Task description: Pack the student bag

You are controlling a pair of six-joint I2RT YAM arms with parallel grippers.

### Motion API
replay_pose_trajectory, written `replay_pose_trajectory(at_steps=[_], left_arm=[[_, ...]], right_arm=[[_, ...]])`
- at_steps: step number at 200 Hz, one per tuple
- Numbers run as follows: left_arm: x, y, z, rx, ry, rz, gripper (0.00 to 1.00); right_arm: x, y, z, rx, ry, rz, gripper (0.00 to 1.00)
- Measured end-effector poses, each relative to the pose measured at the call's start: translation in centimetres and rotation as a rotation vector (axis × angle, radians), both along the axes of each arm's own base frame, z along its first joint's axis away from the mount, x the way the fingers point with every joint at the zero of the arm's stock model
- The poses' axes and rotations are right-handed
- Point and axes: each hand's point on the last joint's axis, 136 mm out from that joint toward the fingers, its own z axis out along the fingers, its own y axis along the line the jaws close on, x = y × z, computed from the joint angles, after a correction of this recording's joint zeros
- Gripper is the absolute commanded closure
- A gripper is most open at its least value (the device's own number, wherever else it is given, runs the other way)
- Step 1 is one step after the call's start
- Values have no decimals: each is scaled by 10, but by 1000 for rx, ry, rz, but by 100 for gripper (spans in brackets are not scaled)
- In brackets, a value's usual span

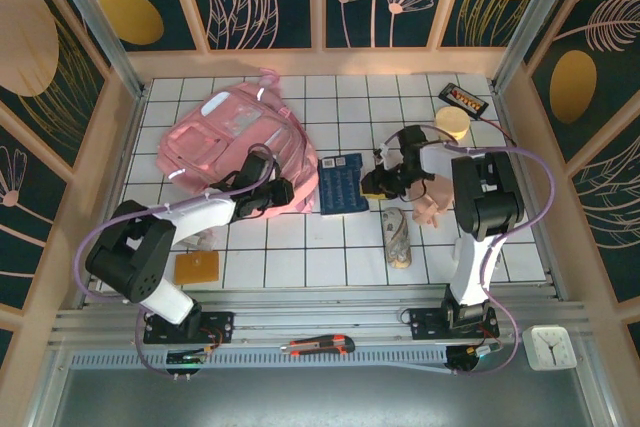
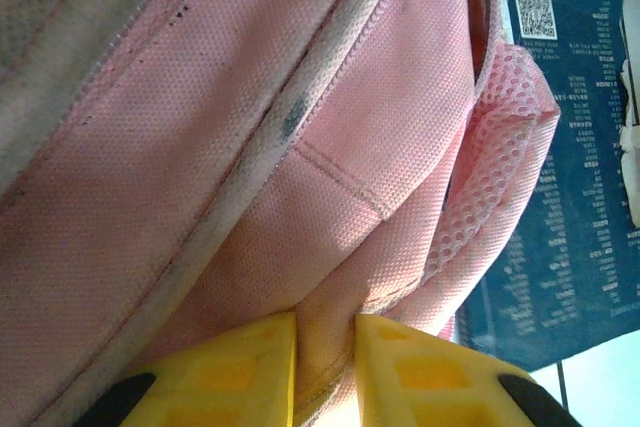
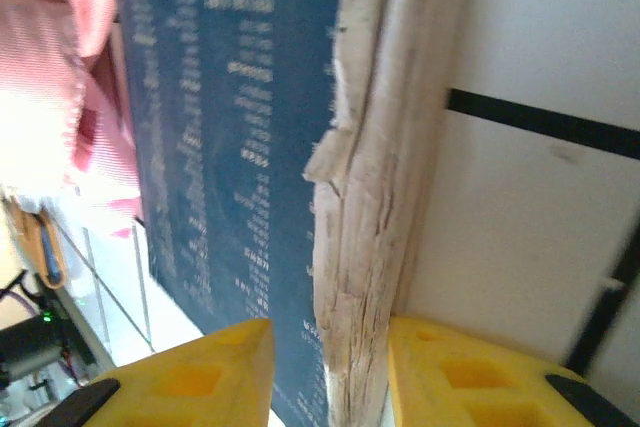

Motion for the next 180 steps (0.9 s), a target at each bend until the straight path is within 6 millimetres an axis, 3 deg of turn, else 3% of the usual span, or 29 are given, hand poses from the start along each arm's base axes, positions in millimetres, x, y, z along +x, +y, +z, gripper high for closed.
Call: replay_pose_trajectory(at_steps=[62,92,122,148,180], left_arm=[[4,-5,0,-20,-13,-4,79],[4,-5,0,-21,-14,-5,79],[4,-5,0,-20,-14,-6,79],[4,-5,0,-16,-16,-10,79],[4,-4,1,-5,-21,-16,79]], right_arm=[[-5,32,18,103,-28,-36,64],[4,40,27,133,-40,-93,77],[8,40,23,97,-22,-144,83],[12,38,22,43,-14,-174,100],[15,34,21,-13,-17,-197,100]])
